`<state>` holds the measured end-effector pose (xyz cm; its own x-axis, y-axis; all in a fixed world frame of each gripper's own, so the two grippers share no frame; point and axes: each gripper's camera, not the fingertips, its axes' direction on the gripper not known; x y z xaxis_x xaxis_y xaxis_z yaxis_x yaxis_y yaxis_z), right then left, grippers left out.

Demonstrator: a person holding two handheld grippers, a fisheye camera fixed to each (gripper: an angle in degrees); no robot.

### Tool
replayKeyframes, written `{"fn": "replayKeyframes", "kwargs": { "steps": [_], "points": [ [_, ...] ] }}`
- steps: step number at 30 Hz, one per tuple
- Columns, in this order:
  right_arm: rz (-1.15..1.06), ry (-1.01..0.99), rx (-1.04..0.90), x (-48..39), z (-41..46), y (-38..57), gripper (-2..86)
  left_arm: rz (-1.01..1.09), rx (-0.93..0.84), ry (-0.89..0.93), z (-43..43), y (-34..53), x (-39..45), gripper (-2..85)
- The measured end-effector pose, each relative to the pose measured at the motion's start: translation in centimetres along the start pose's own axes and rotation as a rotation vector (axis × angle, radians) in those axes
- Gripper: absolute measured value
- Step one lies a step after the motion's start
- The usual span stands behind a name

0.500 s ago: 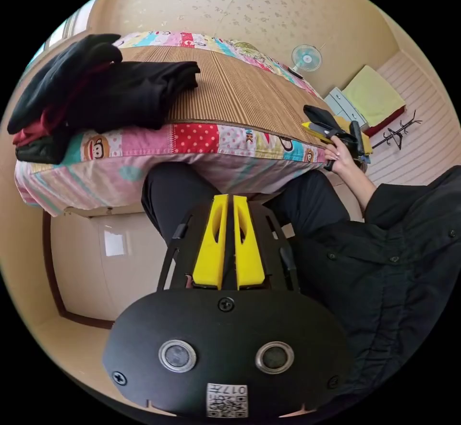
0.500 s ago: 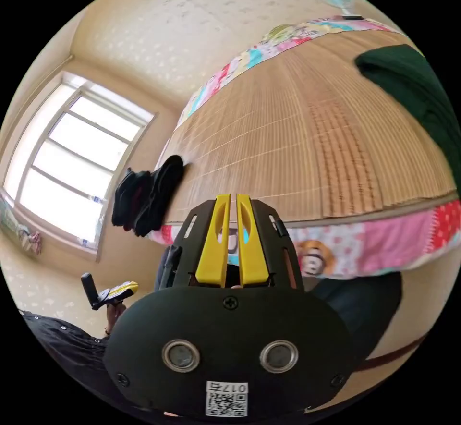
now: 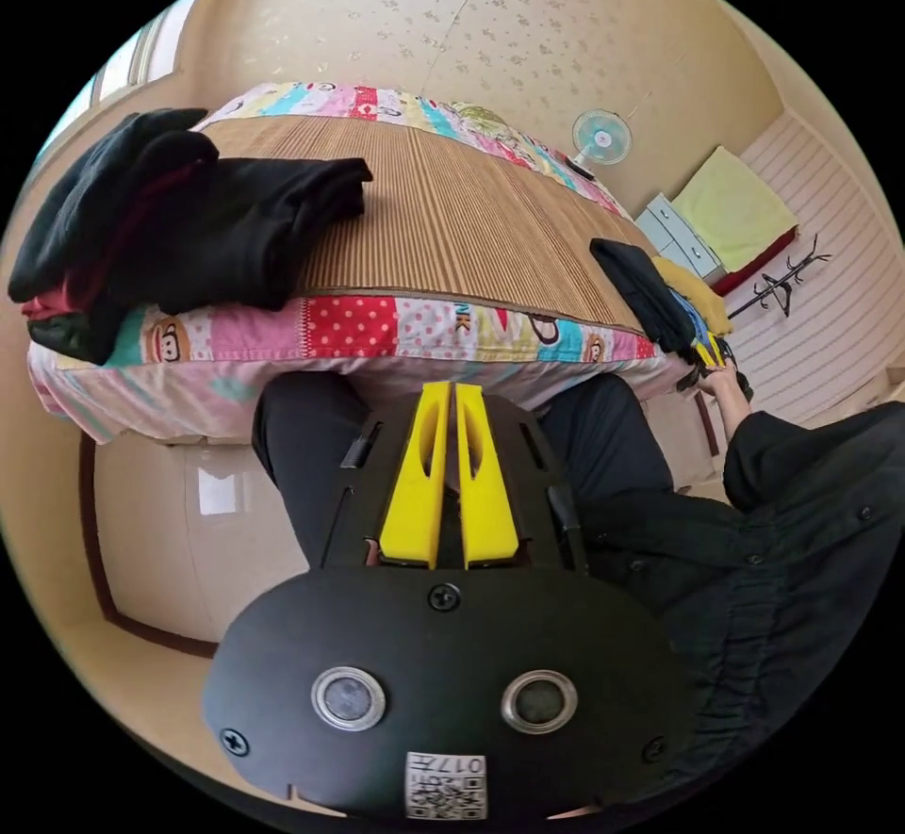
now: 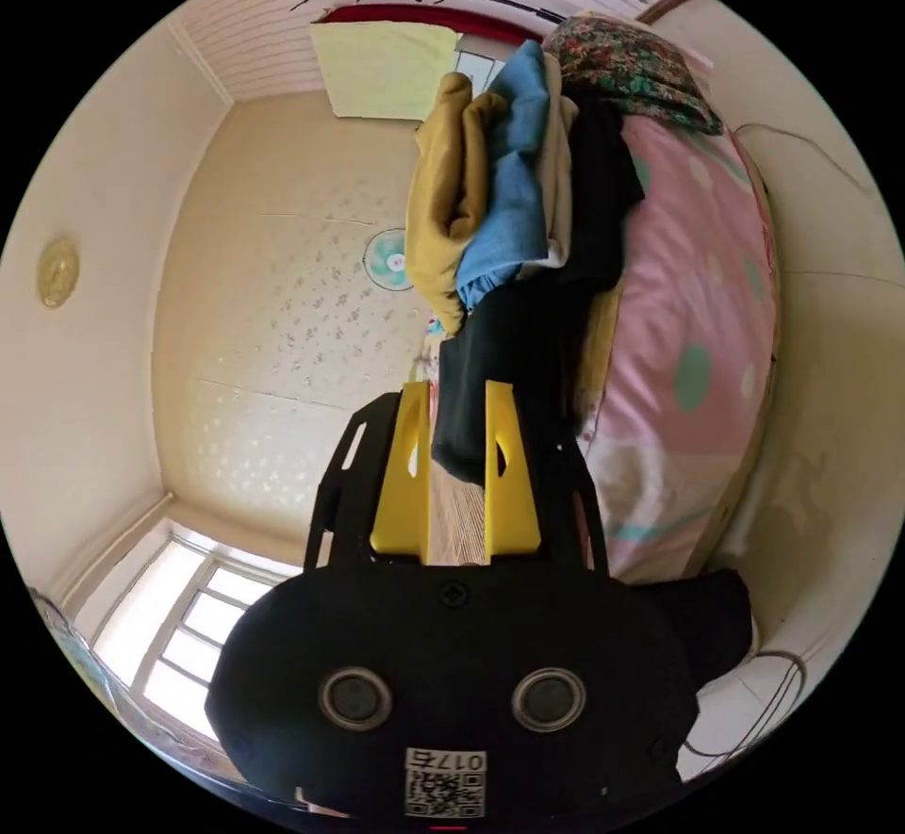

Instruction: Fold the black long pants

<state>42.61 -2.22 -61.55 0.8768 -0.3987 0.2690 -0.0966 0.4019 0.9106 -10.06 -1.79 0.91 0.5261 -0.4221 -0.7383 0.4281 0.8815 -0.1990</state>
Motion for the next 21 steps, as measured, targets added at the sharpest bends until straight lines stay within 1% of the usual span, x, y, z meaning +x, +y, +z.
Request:
{"fn": "replayKeyframes", "kwargs": {
  "steps": [1, 3, 4, 7, 9, 11, 13, 14, 15, 16, 17, 18, 19, 20, 21],
  "points": [
    [-0.022, 0.087, 0.007, 0.0, -0.2, -0.2, 11.5, -0.019, 0.007, -0.002, -0.3, 0.2, -0.4, -0.4],
    [-0.014, 0.137, -0.041, 0.7, 0.7, -1.0, 14.5, -0.088, 0.032, 0.009, -1.3, 1.1, -2.0, 0.4],
    [-0.003, 0.12, -0.115, 1.5, 2.0, -1.7, 16.3, -0.099, 0.036, 0.015, -1.5, 1.2, -2.3, 0.7],
    [0.0, 0.098, -0.235, 2.6, 5.8, -2.2, 17.4, -0.105, 0.031, 0.025, -1.6, 1.3, -2.8, 3.1],
    [0.043, 0.129, -0.247, 2.3, 7.1, -2.1, 16.7, -0.083, 0.028, 0.004, -1.6, 1.0, -2.2, 4.0],
    [-0.003, 0.044, -0.209, 0.1, 7.4, -1.7, 14.3, -0.064, 0.028, 0.02, -1.5, 0.7, -1.8, 3.9],
    [-0.14, -0.098, -0.189, -4.6, 8.4, -0.9, 11.6, -0.076, 0.023, 0.076, -1.1, 0.6, -2.1, 3.7],
    [-0.188, -0.131, -0.204, -6.1, 8.9, -0.6, 10.8, -0.111, 0.023, 0.136, -0.7, 0.6, -2.8, 3.5],
    [-0.303, -0.226, -0.248, -9.5, 10.2, 0.2, 9.3, -0.156, 0.032, 0.208, -0.3, 0.7, -3.7, 3.3],
    [-0.394, -0.343, -0.306, -12.8, 11.7, 1.5, 7.8, -0.178, 0.04, 0.243, -0.2, 0.7, -4.2, 3.2],
    [-0.43, -0.355, -0.341, -14.5, 12.7, 2.3, 7.4, -0.214, 0.058, 0.299, 0.0, 0.9, -5.1, 3.1],
    [-0.521, -0.349, -0.415, -17.7, 14.7, 4.2, 6.5, -0.237, 0.074, 0.333, 0.1, 1.1, -5.8, 3.0],
    [-0.643, -0.347, -0.495, -20.8, 16.5, 6.8, 5.9, -0.245, 0.081, 0.342, 0.0, 1.2, -6.0, 2.9],
    [-0.701, -0.35, -0.534, -22.1, 17.5, 8.4, 5.6, -0.256, 0.091, 0.349, -0.1, 1.4, -6.4, 2.9],
    [-0.792, -0.366, -0.614, -24.1, 19.2, 11.8, 5.2, -0.259, 0.096, 0.347, -0.3, 1.5, -6.7, 2.8]
  ]
}}
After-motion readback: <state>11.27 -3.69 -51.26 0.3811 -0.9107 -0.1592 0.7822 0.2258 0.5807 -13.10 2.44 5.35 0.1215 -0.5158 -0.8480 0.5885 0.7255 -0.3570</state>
